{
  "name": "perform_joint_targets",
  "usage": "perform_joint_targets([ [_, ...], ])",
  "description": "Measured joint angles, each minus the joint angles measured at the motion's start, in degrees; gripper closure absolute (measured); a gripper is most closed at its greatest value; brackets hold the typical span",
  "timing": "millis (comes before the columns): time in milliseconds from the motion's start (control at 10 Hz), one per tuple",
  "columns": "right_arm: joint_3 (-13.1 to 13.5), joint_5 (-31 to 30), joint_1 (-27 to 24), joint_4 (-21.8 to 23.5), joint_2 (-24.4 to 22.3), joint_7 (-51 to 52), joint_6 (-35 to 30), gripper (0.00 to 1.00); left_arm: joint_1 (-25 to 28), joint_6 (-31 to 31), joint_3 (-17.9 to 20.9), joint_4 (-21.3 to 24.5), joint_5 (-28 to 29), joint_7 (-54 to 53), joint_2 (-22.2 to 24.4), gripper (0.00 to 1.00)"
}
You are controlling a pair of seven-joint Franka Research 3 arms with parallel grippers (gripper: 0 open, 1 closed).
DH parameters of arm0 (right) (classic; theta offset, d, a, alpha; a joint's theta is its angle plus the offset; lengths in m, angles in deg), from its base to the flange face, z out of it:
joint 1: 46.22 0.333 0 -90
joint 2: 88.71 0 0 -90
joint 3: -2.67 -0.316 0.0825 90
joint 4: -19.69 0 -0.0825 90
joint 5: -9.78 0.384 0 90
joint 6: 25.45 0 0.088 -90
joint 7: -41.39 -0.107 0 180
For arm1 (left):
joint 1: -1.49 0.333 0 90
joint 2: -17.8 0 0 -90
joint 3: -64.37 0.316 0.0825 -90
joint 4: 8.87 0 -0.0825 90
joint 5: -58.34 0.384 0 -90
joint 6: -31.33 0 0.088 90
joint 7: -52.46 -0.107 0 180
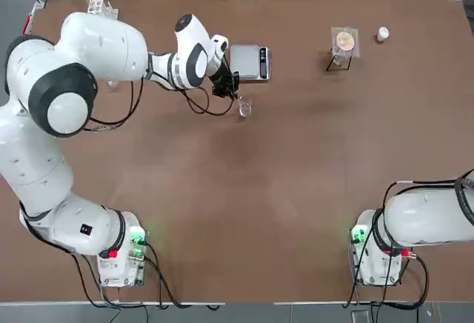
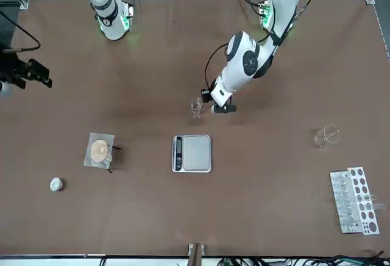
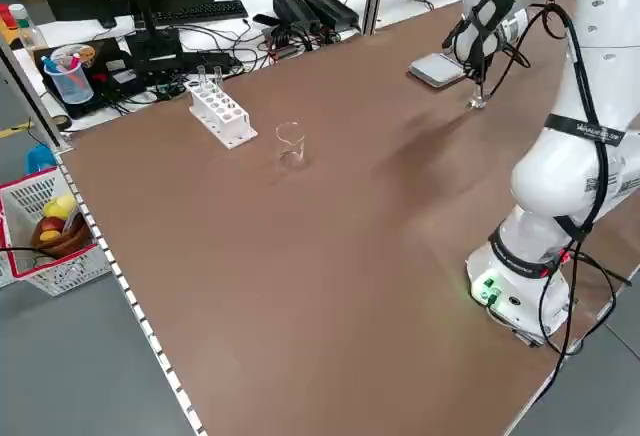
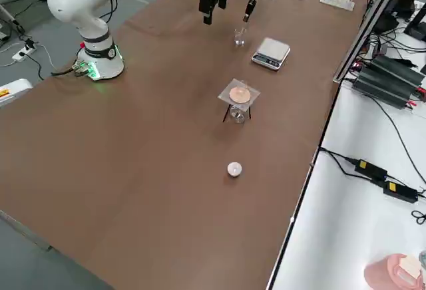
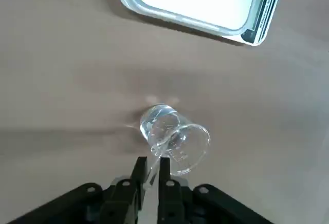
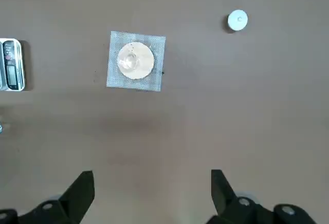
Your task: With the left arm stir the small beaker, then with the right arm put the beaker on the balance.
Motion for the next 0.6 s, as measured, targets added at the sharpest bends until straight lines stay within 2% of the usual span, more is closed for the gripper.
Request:
perform_joint_targets([
  [600, 0.0, 0.0, 0.0, 0.0, 0.0, 0.0, 0.0, 0.00, 0.0, 0.0, 0.0, -0.4, 0.0, 1.5, 0.0, 0.89],
])
